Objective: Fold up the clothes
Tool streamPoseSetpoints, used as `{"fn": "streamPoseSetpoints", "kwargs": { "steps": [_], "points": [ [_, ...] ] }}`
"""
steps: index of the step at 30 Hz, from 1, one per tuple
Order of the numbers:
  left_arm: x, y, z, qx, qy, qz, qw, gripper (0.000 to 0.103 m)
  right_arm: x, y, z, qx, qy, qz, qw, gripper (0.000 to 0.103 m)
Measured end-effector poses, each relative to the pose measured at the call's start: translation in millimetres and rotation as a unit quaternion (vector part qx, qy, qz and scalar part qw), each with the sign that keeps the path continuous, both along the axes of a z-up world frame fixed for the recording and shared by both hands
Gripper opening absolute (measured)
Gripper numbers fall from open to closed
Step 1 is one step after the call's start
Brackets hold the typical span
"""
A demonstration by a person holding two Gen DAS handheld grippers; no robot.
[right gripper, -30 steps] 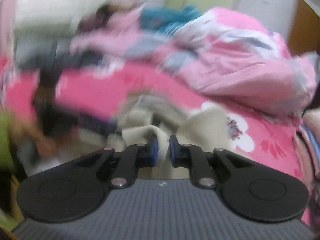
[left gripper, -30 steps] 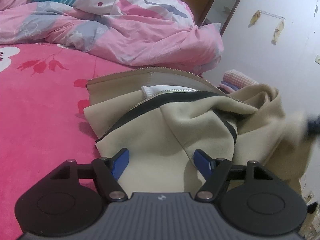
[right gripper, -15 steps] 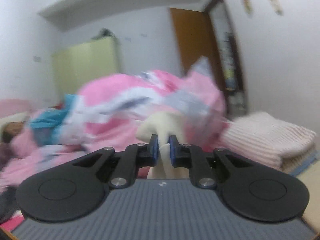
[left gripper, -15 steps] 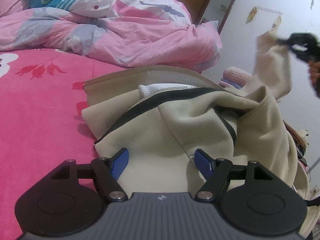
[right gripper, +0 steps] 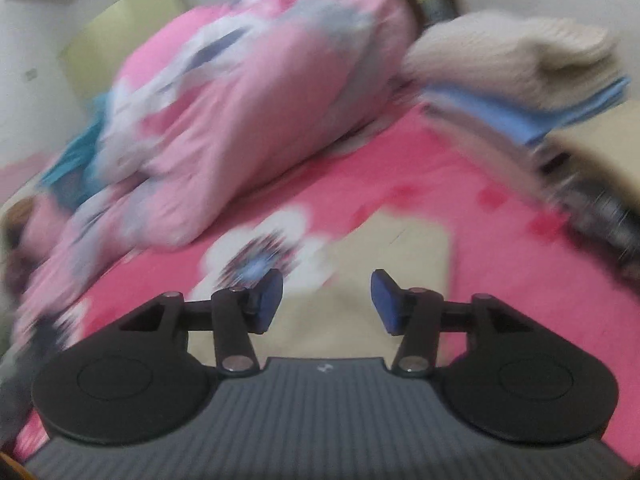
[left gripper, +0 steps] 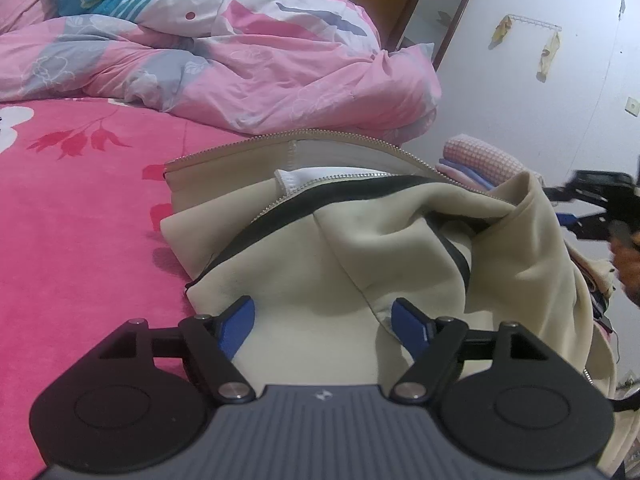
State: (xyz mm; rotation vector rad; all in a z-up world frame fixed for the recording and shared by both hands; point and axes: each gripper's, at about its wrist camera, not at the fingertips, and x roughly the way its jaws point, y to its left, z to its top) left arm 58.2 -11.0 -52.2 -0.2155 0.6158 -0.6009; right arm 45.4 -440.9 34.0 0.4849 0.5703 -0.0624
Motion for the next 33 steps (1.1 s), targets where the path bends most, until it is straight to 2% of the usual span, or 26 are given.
{"fn": "streamPoseSetpoints", "kwargs": {
  "steps": [3, 5, 7, 8, 9, 10, 17, 20, 22, 26, 28, 33],
  "points": [
    [-1.0, 0.6, -0.7, -0.003, -0.002, 0.0, 1.0, 0.077, -13.0, 21.5, 0.1, 0.035, 0.022, 0.054, 0.998, 0.049],
    [-2.0, 1.2, -1.6, -0.006, -0.005, 0.001, 1.0, 0.077, -16.2, 34.0, -9.3, 0.037, 0.043, 0.071, 0.996, 0.049],
    [-3.9, 2.3, -2.0, -0.008, -0.009, 0.003, 0.9999, 0.077, -25.8, 45.8, -2.9, 0.03, 0.028, 0.09, 0.995, 0.047],
    [-5.0, 2.9, -2.2, -0.009, -0.012, 0.004, 0.9999, 0.077, -30.7, 51.6, 0.4, 0.027, 0.02, 0.1, 0.994, 0.037],
    [-5.9, 3.5, -2.4, -0.011, -0.014, 0.005, 0.9998, 0.077, -35.5, 57.5, 3.6, 0.023, 0.013, 0.11, 0.994, 0.011],
    [-6.3, 4.2, -2.6, -0.013, -0.014, 0.005, 0.9998, 0.077, -40.3, 63.3, 6.8, 0.02, 0.005, 0.12, 0.993, 0.005],
    [-4.6, 9.8, -2.9, -0.029, -0.007, 0.01, 0.9995, 0.077, -74.8, 104.6, 29.9, -0.004, -0.048, 0.189, 0.981, 0.002],
    [-4.9, 14.5, -2.8, -0.04, -0.006, 0.017, 0.999, 0.077, -112.8, 137.1, 55.8, -0.014, -0.097, 0.248, 0.964, 0.002],
    [-6.4, 21.2, -2.2, -0.052, -0.01, 0.032, 0.9981, 0.077, -129.7, 156.9, 55.8, -0.006, -0.103, 0.28, 0.954, 0.002],
    [-5.6, 41.4, -0.7, -0.075, -0.003, 0.065, 0.9951, 0.077, -149.2, 206.2, 20.9, -0.007, -0.079, 0.346, 0.935, 0.002],
    [-6.0, 51.7, 1.3, -0.082, -0.005, 0.08, 0.9934, 0.077, -148.4, 228.5, -14.8, 0.013, -0.041, 0.369, 0.928, 0.004],
    [-15.5, 63.6, 18.2, -0.062, -0.04, 0.088, 0.9934, 0.077, -141.6, 254.9, -83.7, 0.017, 0.082, 0.312, 0.946, 0.007]
  ]
}}
